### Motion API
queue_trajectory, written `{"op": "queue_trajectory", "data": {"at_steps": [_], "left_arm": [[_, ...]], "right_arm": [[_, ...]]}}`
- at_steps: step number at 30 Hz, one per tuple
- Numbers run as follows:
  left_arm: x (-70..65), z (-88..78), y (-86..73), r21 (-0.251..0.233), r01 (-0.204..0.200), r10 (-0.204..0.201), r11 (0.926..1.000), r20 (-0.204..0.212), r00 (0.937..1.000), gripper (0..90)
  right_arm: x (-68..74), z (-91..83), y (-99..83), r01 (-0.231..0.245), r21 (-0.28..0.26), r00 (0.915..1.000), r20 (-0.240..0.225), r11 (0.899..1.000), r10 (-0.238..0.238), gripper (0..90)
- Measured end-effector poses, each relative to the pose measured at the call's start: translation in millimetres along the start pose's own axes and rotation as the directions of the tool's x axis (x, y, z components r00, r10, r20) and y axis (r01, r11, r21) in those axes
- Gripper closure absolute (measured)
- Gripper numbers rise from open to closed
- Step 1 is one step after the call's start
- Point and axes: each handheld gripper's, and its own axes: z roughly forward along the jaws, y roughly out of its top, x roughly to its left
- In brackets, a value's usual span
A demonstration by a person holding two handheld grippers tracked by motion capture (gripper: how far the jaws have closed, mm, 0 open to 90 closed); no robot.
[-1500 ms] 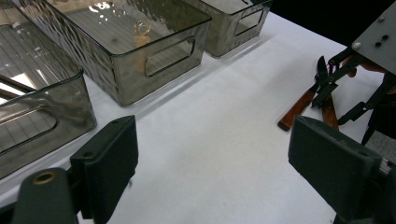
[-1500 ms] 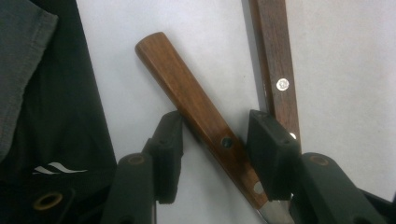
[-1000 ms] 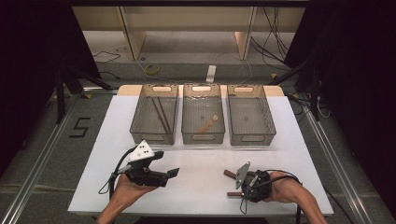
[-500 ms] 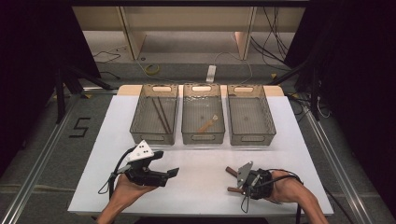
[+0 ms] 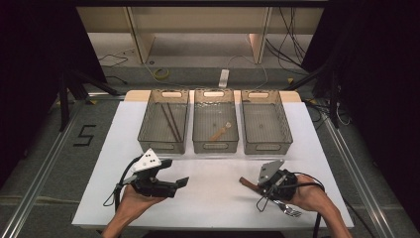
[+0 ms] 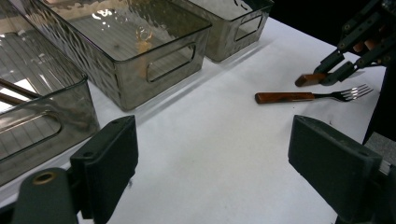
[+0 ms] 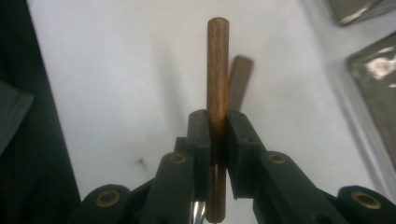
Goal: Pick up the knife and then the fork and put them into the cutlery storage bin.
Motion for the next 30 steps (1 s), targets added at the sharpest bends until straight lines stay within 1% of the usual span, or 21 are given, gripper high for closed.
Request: {"op": "queue_trajectory", "data": {"at_steps": [4, 6, 8, 9, 12, 14, 16, 21, 24, 26, 28, 30], "left_arm": [[0.8, -0.9, -0.1, -0.013, 0.002, -0.002, 0.9999, -0.005, 1.0000, 15.7], [0.7, -1.4, 0.1, -0.024, 0.003, -0.003, 0.9997, -0.008, 1.0000, 15.7], [0.6, -2.7, -0.1, -0.033, -0.002, 0.002, 0.9995, -0.016, 0.9999, 15.7], [0.9, -3.1, -0.3, -0.039, -0.005, 0.005, 0.9992, -0.020, 0.9998, 15.7], [2.1, -4.9, -0.4, -0.050, 0.002, -0.003, 0.9988, -0.020, 0.9998, 15.7], [2.5, -5.6, -0.3, -0.054, 0.005, -0.006, 0.9985, -0.019, 0.9998, 15.6], [2.5, -5.9, -0.3, -0.058, 0.005, -0.006, 0.9983, -0.019, 0.9998, 15.7], [3.4, -6.1, -0.4, -0.058, 0.007, -0.008, 0.9983, -0.018, 0.9998, 15.7], [4.9, -6.4, -0.6, -0.058, 0.000, -0.001, 0.9983, -0.028, 0.9996, 15.7], [6.1, -7.3, -0.6, -0.066, 0.007, -0.009, 0.9978, -0.031, 0.9995, 15.7], [7.5, -8.4, -0.8, -0.063, 0.002, -0.005, 0.9980, -0.034, 0.9994, 15.7], [7.9, -9.2, -1.5, -0.066, 0.009, -0.011, 0.9978, -0.035, 0.9993, 15.7]], "right_arm": [[-7.6, -9.3, -0.4, -0.060, -0.065, 0.9981, 0.004, 0.996, 0.061, 81.5], [-11.6, -14.0, -0.5, -0.105, -0.094, 0.9943, 0.007, 0.990, 0.107, 81.5], [-16.1, -18.6, -0.7, -0.145, -0.128, 0.9891, 0.006, 0.981, 0.147, 81.5], [-18.8, -20.9, -0.6, -0.160, -0.143, 0.9867, 0.006, 0.977, 0.163, 81.5], [-25.2, -26.0, 0.2, -0.197, -0.187, 0.9796, 0.002, 0.962, 0.201, 81.5], [-29.6, -28.1, 0.4, -0.223, -0.205, 0.9738, 0.000, 0.953, 0.228, 81.5], [-34.0, -29.1, 0.1, -0.250, -0.218, 0.9666, 0.002, 0.943, 0.256, 81.4], [-43.9, -30.4, -1.6, -0.316, -0.248, 0.9455, -0.001, 0.916, 0.326, 81.5], [-49.2, -31.0, -1.3, -0.341, -0.267, 0.9358, -0.006, 0.901, 0.352, 81.4], [-51.7, -31.4, -0.2, -0.352, -0.268, 0.9311, -0.003, 0.897, 0.365, 81.5], [-54.2, -31.9, 1.1, -0.360, -0.278, 0.9276, -0.006, 0.890, 0.373, 81.4], [-56.4, -32.5, 2.8, -0.368, -0.290, 0.9244, -0.012, 0.883, 0.381, 81.4]]}}
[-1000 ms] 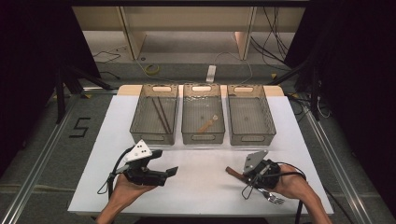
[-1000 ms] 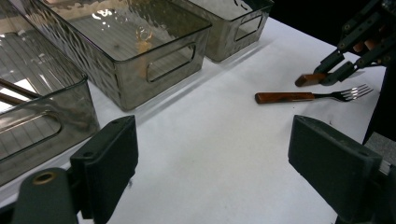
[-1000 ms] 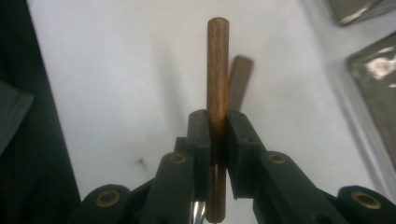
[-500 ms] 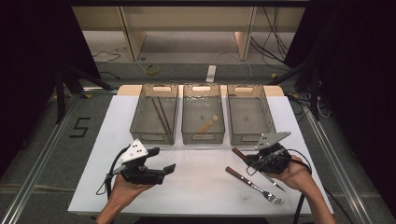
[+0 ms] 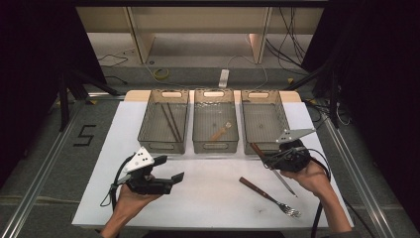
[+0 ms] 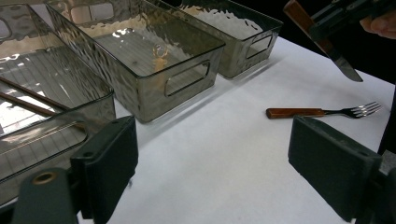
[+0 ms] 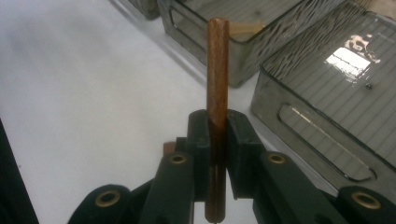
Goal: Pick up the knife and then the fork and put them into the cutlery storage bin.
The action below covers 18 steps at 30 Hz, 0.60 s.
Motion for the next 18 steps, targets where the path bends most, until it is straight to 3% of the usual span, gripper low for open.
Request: {"op": "queue_trajectory", "data": {"at_steps": [7, 18], "left_arm": [[3.0, -6.6, -2.7, -0.009, 0.009, -0.009, 0.9999, -0.003, 1.0000, 15.7], [4.8, -16.7, -7.1, -0.020, 0.003, -0.004, 0.9998, -0.028, 0.9996, 15.7]], "right_arm": [[-10.9, -2.7, 12.2, -0.060, -0.049, 0.9982, -0.011, 0.997, 0.059, 81.4], [-31.2, -3.2, 40.6, -0.128, -0.096, 0.9909, 0.028, 0.987, 0.132, 81.4]]}}
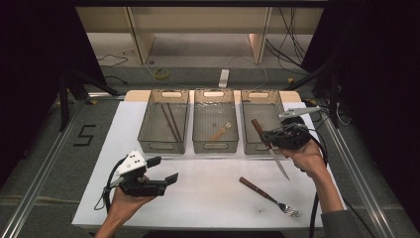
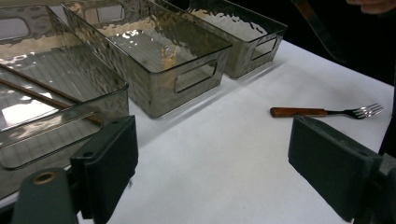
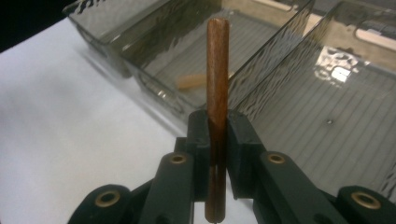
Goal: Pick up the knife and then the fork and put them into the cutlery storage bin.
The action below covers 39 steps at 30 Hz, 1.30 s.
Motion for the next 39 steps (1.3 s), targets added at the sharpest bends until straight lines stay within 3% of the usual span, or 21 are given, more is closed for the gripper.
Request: {"op": "queue_trajectory", "data": {"at_steps": [5, 10, 20, 24, 30, 39], "left_arm": [[3.1, -2.6, -0.3, -0.015, 0.020, -0.020, 0.9997, -0.011, 0.9997, 15.7], [1.9, -0.8, 0.3, -0.011, 0.006, -0.006, 0.9999, -0.022, 0.9997, 15.7], [0.1, 0.1, 0.6, -0.020, 0.008, -0.008, 0.9998, -0.013, 0.9999, 15.7], [0.6, -0.3, 0.5, -0.021, 0.010, -0.011, 0.9997, -0.021, 0.9997, 15.7], [-0.7, 0.5, 0.8, -0.024, 0.008, -0.009, 0.9997, -0.017, 0.9998, 15.6], [-0.3, -0.6, 1.2, -0.026, 0.006, -0.006, 0.9996, -0.018, 0.9998, 15.7]], "right_arm": [[-10.0, -1.0, 13.8, -0.042, -0.030, 0.9991, 0.005, 0.999, 0.042, 81.4], [-21.0, -0.9, 30.7, -0.076, -0.054, 0.9970, 0.010, 0.996, 0.077, 81.4], [-40.3, 4.0, 68.5, -0.117, -0.081, 0.9880, 0.092, 0.990, 0.124, 81.4], [-47.4, 10.0, 79.1, -0.134, -0.083, 0.9853, 0.096, 0.987, 0.142, 81.4], [-58.4, 16.8, 86.5, -0.186, -0.106, 0.9756, 0.098, 0.977, 0.197, 81.4], [-71.0, 30.4, 83.8, -0.226, -0.117, 0.9612, 0.134, 0.967, 0.241, 81.4]]}}
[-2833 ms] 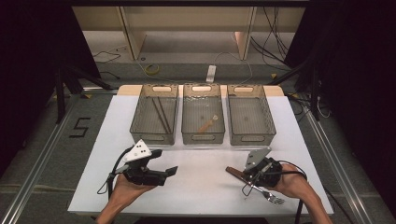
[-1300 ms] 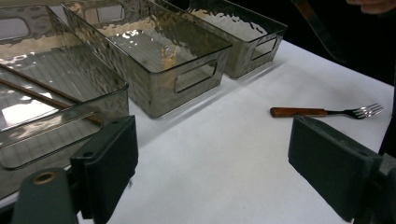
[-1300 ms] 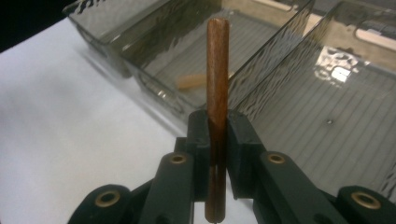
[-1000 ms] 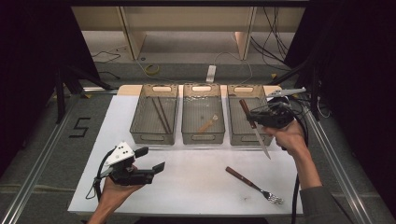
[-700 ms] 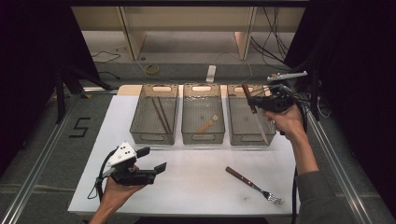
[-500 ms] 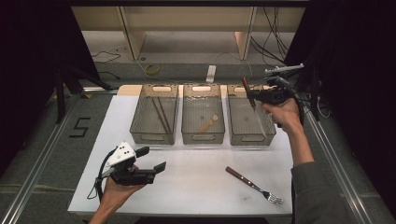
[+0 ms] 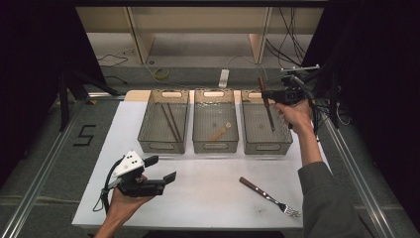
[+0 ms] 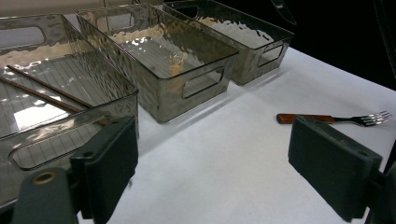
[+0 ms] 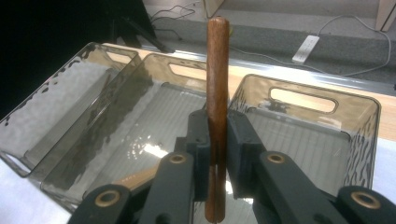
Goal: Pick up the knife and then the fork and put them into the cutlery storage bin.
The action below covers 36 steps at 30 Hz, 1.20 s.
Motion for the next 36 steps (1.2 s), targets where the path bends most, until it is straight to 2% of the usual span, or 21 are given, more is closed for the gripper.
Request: {"op": "queue_trajectory", "data": {"at_steps": [8, 12, 21, 27, 29, 36], "left_arm": [[-0.6, 1.0, -0.1, 0.005, 0.003, -0.003, 1.0000, -0.003, 1.0000, 15.7], [-0.5, 0.4, 0.2, 0.001, 0.003, -0.003, 1.0000, -0.002, 1.0000, 15.7], [-1.5, 0.7, 0.1, 0.000, 0.004, -0.004, 1.0000, 0.000, 1.0000, 15.6], [-1.6, 0.3, 0.2, -0.003, 0.003, -0.003, 1.0000, 0.001, 1.0000, 15.6], [-1.5, 0.1, 0.2, -0.001, 0.001, -0.001, 1.0000, 0.001, 1.0000, 15.7], [-1.7, 0.8, 0.2, -0.001, 0.000, 0.000, 1.0000, 0.002, 1.0000, 15.7]], "right_arm": [[-3.1, 9.6, -5.5, -0.009, -0.038, 0.9982, 0.058, 0.999, 0.011, 81.4], [-6.3, 16.8, -8.5, -0.036, -0.038, 0.9968, 0.070, 0.999, 0.039, 81.4], [-9.3, 24.3, -10.9, -0.047, -0.053, 0.9926, 0.109, 0.997, 0.053, 81.4], [-10.2, 28.3, -13.2, -0.056, -0.053, 0.9915, 0.115, 0.997, 0.062, 81.3], [-11.5, 29.9, -15.3, -0.062, -0.061, 0.9923, 0.104, 0.996, 0.068, 81.4], [-15.9, 37.5, -26.2, -0.079, -0.038, 0.9896, 0.117, 0.996, 0.083, 81.3]]}}
